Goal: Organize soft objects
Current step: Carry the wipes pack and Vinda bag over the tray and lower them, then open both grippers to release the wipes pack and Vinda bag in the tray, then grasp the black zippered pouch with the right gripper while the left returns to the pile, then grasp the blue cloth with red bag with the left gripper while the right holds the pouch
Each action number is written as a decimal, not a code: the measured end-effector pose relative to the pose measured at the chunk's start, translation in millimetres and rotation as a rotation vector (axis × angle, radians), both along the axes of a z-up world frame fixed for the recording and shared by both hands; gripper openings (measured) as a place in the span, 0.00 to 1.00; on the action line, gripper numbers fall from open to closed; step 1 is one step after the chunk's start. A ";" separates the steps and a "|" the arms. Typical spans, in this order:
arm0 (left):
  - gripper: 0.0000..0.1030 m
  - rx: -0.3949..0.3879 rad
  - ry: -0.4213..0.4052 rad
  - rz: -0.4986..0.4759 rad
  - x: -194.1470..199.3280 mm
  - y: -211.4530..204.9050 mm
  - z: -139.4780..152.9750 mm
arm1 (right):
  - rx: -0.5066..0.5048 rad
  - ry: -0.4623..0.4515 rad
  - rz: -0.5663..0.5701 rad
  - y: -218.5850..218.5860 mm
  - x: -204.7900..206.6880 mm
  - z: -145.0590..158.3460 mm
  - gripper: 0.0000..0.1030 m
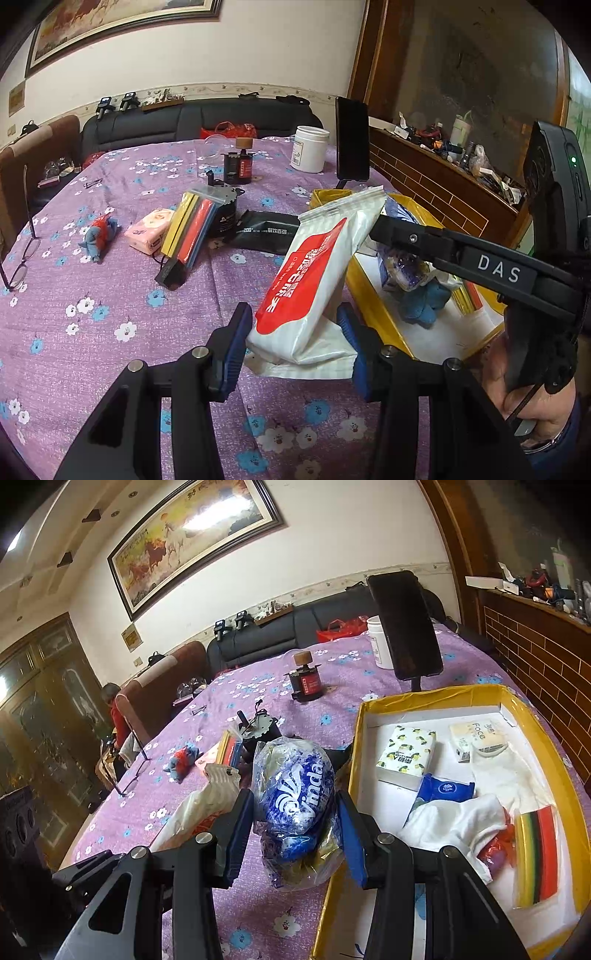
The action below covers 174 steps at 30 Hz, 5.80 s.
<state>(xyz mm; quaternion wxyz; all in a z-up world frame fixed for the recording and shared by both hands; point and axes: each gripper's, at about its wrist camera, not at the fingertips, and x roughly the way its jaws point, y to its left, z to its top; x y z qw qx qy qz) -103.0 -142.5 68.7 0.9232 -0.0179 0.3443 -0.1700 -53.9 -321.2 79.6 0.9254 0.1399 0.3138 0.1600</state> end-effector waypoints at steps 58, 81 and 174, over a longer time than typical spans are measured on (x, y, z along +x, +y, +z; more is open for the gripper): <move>0.49 -0.019 0.188 -0.188 85.3 -143.8 -26.9 | -0.204 0.298 -0.212 -158.5 108.7 -24.6 0.52; 0.64 -0.112 0.113 -0.192 46.7 -85.5 10.6 | -0.164 0.148 -0.154 -91.6 64.5 29.6 0.65; 0.27 0.170 0.229 0.427 194.0 175.0 -57.9 | -0.051 0.198 0.189 127.0 105.8 -75.4 0.43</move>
